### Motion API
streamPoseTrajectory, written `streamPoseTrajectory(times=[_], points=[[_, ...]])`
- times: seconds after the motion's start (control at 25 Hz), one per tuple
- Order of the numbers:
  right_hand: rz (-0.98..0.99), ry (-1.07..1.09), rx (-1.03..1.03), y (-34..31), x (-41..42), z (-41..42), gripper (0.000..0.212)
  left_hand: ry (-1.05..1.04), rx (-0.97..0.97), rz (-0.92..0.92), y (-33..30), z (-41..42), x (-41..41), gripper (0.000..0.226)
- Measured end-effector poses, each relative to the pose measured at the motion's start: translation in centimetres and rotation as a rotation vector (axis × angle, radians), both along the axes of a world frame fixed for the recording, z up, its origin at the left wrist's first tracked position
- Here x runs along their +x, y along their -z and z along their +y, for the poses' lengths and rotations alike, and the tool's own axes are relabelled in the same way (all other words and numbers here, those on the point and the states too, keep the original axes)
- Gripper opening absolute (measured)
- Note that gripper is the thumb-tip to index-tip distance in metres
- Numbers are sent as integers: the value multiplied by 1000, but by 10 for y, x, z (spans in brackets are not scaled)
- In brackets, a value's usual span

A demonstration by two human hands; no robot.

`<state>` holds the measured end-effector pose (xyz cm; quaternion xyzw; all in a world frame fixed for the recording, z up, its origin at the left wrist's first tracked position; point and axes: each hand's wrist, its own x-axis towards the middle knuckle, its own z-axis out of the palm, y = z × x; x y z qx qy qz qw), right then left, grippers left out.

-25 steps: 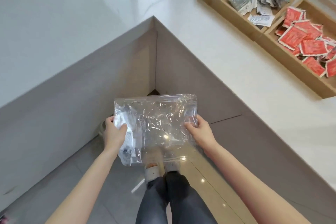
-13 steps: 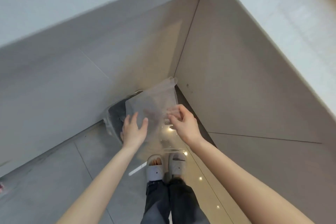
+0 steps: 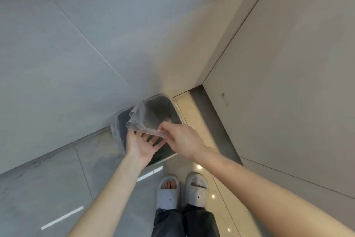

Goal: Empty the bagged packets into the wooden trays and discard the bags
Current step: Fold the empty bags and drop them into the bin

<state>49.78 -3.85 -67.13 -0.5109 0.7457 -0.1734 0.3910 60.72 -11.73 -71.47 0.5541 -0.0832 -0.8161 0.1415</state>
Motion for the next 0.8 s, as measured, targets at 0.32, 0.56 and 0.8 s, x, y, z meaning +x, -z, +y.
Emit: streamPoseTrajectory(times=[0.32,0.56,0.8], points=[[282,-563,57,60,17,-8,42,83,142,-148,57,-11,46,48],[316,-720,249,68,32,-5,41,270,99,-341,66,-2,56,37],[208,-628,327,68,31,2,39,474,9,-478,66,1,58,37]])
